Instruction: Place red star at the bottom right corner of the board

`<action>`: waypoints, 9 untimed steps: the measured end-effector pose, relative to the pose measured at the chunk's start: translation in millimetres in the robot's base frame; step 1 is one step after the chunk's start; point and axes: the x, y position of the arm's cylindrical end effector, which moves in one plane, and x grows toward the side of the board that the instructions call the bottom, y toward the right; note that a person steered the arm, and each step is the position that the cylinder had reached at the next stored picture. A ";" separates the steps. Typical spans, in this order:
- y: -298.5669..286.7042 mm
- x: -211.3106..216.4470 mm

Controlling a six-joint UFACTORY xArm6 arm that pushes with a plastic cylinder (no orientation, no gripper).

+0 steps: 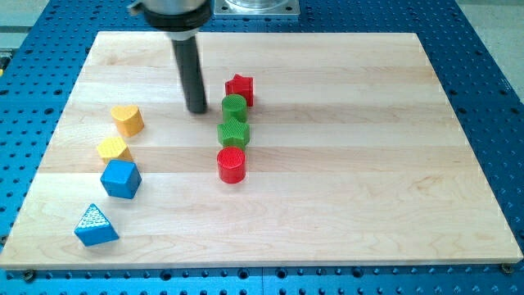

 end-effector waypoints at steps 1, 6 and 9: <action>23.1 -26.8; 247.7 20.9; 291.9 79.0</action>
